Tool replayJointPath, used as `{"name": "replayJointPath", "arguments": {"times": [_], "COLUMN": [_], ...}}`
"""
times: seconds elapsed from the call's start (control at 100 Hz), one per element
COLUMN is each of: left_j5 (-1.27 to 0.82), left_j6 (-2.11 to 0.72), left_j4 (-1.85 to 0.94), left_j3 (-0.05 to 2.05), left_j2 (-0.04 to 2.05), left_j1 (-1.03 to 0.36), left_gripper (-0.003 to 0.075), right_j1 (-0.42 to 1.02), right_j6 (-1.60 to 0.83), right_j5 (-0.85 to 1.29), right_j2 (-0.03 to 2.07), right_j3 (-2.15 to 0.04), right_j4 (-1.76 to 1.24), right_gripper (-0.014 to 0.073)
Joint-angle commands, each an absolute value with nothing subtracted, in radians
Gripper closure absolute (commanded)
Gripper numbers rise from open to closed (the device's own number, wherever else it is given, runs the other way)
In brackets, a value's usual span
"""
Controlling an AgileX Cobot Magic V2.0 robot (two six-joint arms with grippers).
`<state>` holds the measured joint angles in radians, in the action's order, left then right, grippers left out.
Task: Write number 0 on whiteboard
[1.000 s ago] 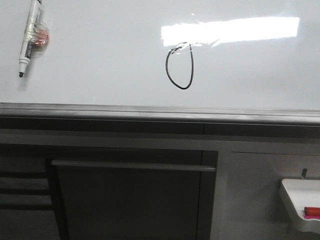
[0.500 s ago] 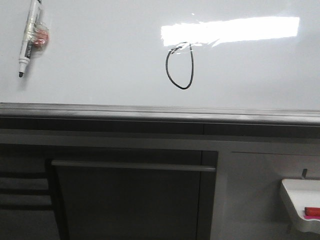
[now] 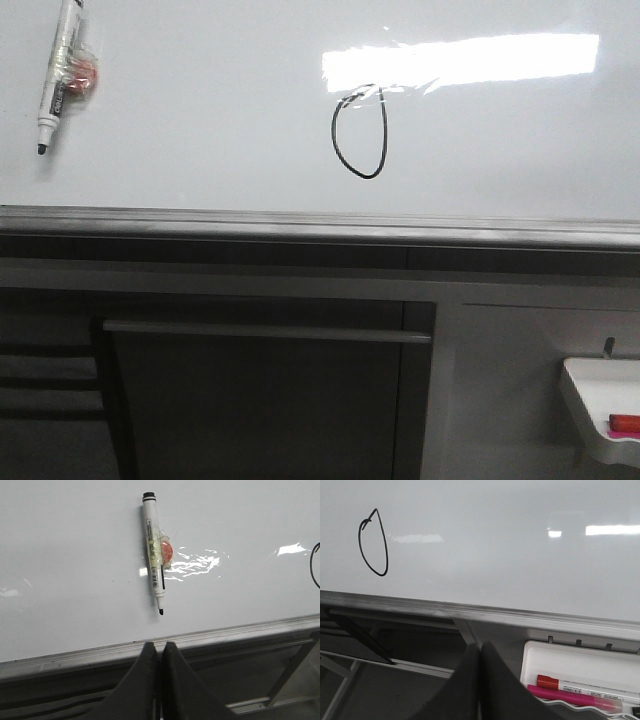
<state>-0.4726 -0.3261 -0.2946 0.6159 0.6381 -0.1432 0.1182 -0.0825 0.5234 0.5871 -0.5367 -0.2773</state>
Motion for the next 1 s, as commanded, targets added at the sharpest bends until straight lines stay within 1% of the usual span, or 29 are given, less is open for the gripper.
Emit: {"name": "replayJointPath", "arguments": {"times": [0.0,0.09,0.21,0.38,0.45,0.56,0.61,0.66,0.77,0.8,0.85,0.99], "left_j5": [-0.407,-0.399,-0.318,-0.115,-0.071,0.0,0.016,0.026,0.034,0.005,0.0,0.0], "left_j6": [-0.317,-0.317,-0.319,-0.319,-0.319,-0.31,-0.258,-0.175,0.038,0.076,0.09,0.09], "left_j4": [-0.315,-0.315,-0.308,-0.28,-0.28,-0.292,-0.279,-0.234,-0.025,0.014,0.048,0.021], "left_j3": [0.642,0.632,0.538,0.303,0.22,0.102,0.053,0.02,-0.021,-0.019,-0.019,-0.019], "left_j2": [0.634,0.616,0.485,0.204,0.108,0.006,-0.031,-0.031,-0.029,-0.029,-0.029,-0.029], "left_j1": [-0.14,-0.149,-0.14,-0.068,-0.043,-0.034,-0.032,-0.032,-0.032,-0.032,-0.032,-0.032], "left_gripper": [0.0741,0.0741,0.0741,0.0741,0.0741,0.0741,0.0741,0.0741,0.0741,0.0741,0.0741,0.0741], "right_j1": [0.115,0.115,0.115,0.115,0.115,0.115,0.115,0.115,0.115,0.115,0.115,0.115], "right_j6": [-0.086,-0.086,-0.086,-0.086,-0.086,-0.086,-0.086,-0.086,-0.086,-0.086,-0.086,-0.086], "right_j5": [0.457,0.457,0.457,0.457,0.457,0.457,0.457,0.457,0.456,0.456,0.458,0.458], "right_j2": [0.586,0.586,0.586,0.586,0.586,0.586,0.586,0.586,0.587,0.587,0.588,0.588], "right_j3": [-0.562,-0.562,-0.562,-0.562,-0.562,-0.562,-0.562,-0.562,-0.562,-0.562,-0.562,-0.562], "right_j4": [-0.283,-0.283,-0.283,-0.283,-0.283,-0.283,-0.283,-0.283,-0.283,-0.283,-0.283,-0.283], "right_gripper": [0.0666,0.0666,0.0666,0.0666,0.0666,0.0666,0.0666,0.0666,0.0666,0.0666,0.0666,0.0666]}}
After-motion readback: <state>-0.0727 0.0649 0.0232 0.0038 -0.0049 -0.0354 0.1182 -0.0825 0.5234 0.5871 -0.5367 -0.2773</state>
